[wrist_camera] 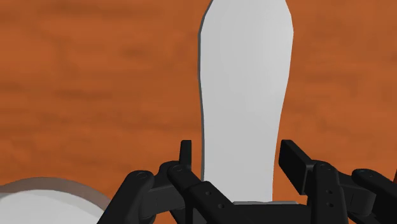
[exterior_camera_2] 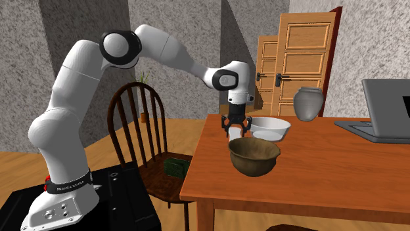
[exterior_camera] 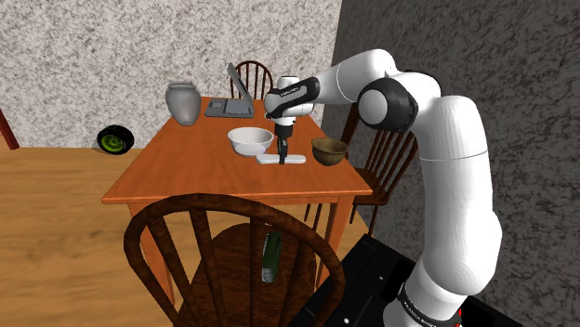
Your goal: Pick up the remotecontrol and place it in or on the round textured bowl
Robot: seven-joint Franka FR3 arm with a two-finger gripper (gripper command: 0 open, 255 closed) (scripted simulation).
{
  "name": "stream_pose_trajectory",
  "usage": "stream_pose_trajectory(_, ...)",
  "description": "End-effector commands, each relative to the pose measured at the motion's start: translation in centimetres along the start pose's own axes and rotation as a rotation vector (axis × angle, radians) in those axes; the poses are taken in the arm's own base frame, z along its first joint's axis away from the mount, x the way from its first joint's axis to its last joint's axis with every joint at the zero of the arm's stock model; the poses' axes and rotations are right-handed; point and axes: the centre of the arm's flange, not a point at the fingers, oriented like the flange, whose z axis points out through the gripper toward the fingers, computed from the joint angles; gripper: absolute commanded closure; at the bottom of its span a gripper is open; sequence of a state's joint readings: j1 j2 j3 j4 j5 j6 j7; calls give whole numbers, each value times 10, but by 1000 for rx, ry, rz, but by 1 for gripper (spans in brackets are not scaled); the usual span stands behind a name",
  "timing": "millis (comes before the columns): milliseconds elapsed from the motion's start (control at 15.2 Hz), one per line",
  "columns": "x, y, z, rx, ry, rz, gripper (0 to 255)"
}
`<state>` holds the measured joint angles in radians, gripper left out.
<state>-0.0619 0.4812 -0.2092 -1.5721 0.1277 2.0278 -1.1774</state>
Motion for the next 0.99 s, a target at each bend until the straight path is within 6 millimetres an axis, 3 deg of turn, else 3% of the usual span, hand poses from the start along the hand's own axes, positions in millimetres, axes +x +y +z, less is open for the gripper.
stream_pose_trajectory(0,0,0,-12,0,0,0,255)
stream_pose_trajectory(924,1,-1,-86,0,0,0,255)
